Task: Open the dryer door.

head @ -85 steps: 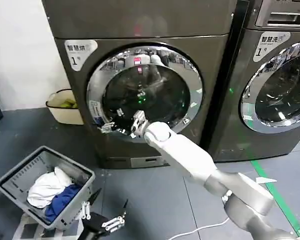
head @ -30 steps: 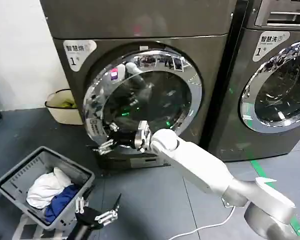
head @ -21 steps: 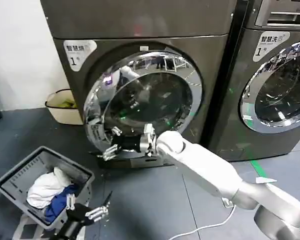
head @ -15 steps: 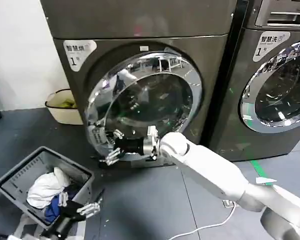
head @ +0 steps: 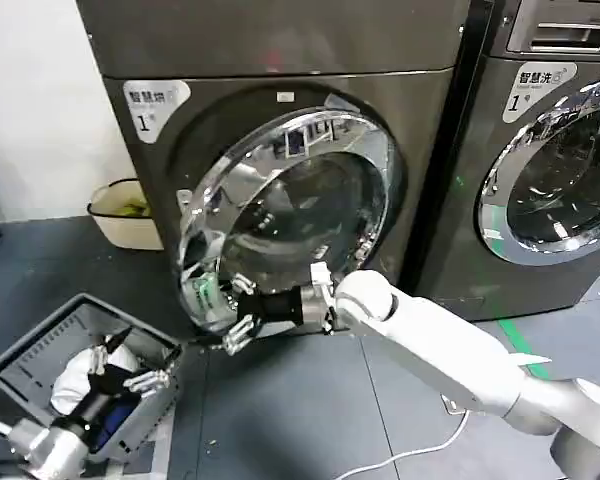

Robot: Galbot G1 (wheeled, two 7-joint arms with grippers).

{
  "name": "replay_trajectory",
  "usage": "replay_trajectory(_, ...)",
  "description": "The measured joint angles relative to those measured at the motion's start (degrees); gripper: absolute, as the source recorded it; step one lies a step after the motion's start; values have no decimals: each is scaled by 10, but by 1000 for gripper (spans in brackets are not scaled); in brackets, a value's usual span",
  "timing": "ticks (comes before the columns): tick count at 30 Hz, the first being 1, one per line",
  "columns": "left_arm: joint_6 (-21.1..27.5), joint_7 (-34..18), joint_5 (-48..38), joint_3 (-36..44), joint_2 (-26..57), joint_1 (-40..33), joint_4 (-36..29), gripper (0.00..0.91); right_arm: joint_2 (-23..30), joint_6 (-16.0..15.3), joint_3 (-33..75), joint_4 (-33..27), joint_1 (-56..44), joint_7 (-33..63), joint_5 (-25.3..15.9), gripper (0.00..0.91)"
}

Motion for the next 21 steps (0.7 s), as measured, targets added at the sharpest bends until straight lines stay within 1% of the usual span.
replay_trajectory(12, -3, 15, -11, 1, 57, -42, 45, 907, -48, 9, 18, 41, -22, -51, 13, 907)
replay_trajectory(21, -33, 42, -11, 23, 94, -70, 71, 907, -77, 17, 38, 67, -41, -85, 22, 907)
